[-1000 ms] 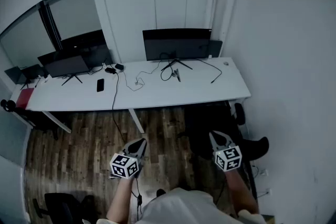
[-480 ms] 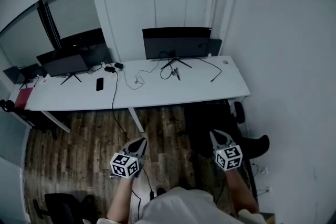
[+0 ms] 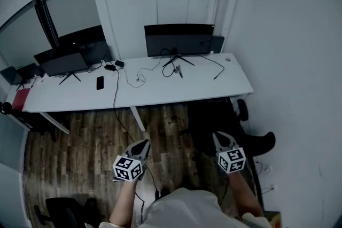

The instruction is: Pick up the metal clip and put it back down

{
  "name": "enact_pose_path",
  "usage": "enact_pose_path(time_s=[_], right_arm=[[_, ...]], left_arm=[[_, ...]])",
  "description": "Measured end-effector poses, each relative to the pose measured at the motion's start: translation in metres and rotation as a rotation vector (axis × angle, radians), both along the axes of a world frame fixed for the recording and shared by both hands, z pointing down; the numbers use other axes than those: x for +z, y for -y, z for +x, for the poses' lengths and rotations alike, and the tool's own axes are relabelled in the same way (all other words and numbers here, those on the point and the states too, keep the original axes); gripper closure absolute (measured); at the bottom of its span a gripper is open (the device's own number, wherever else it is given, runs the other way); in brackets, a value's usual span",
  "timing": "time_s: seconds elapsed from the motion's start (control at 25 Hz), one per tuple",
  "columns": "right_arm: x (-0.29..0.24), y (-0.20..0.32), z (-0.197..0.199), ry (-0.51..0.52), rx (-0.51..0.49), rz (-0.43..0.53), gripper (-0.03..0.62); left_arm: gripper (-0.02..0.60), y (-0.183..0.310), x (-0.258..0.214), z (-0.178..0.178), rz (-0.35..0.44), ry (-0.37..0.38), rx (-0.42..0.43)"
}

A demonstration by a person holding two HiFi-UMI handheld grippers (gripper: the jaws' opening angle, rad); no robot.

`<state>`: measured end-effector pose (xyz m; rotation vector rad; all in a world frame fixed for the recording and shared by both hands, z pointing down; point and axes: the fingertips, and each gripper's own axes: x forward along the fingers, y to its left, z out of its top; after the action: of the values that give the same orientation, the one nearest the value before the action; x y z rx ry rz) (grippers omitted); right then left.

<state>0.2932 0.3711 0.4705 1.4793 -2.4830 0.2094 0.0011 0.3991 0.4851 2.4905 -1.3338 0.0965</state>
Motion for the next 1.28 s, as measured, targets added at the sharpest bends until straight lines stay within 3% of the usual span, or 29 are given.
enact_pose_path(time_s=[0.68,1.28], right_arm=[[0.008,-0.016,-0.043,-0.003,0.031,-0.016,0.560],[0.009,0.039,-0.057,0.015,-0.011,-0.012,0.560]], left_arm=[[0.549,-0.012,0.005,-0.043,0.003,0.004,0.024],[0.549,0.028,0.011,-0.050,0.000,0.020,-0.005]])
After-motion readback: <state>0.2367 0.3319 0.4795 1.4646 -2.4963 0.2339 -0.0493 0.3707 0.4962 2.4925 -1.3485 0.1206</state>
